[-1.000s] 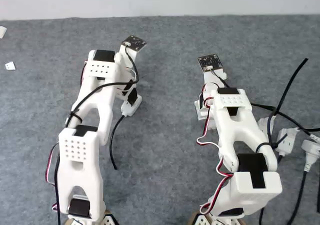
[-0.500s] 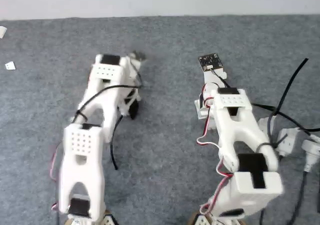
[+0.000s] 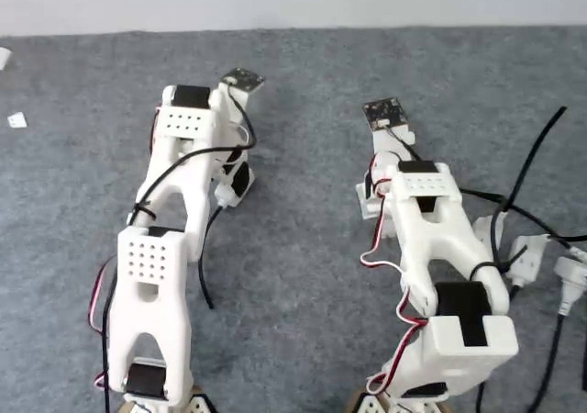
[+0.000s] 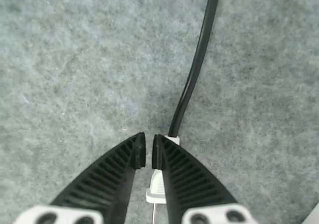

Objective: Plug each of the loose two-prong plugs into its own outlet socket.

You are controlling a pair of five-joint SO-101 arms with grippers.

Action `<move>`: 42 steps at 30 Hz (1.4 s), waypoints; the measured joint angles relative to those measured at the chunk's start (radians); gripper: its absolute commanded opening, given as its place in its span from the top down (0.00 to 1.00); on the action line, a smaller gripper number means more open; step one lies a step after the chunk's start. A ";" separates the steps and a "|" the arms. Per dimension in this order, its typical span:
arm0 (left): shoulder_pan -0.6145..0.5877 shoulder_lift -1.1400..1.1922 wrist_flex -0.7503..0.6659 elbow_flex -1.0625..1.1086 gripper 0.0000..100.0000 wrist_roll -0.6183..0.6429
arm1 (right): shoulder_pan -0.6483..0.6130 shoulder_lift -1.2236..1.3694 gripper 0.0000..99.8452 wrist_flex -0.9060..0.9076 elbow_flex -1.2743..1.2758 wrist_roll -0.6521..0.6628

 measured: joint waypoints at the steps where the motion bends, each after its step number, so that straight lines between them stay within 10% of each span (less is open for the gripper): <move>1: 0.000 0.000 0.000 0.000 0.80 0.000 | 0.003 0.000 0.97 0.000 0.000 0.000; 18: 0.044 -0.011 -0.158 0.181 0.99 0.017 | 0.002 0.000 0.97 0.000 0.000 0.000; 30: 0.060 -0.163 0.000 -0.006 0.99 0.431 | 0.003 0.000 0.97 -0.012 0.000 0.000; 42: 0.115 -0.339 0.000 0.290 0.99 0.657 | 0.002 0.000 0.97 -0.012 0.000 0.000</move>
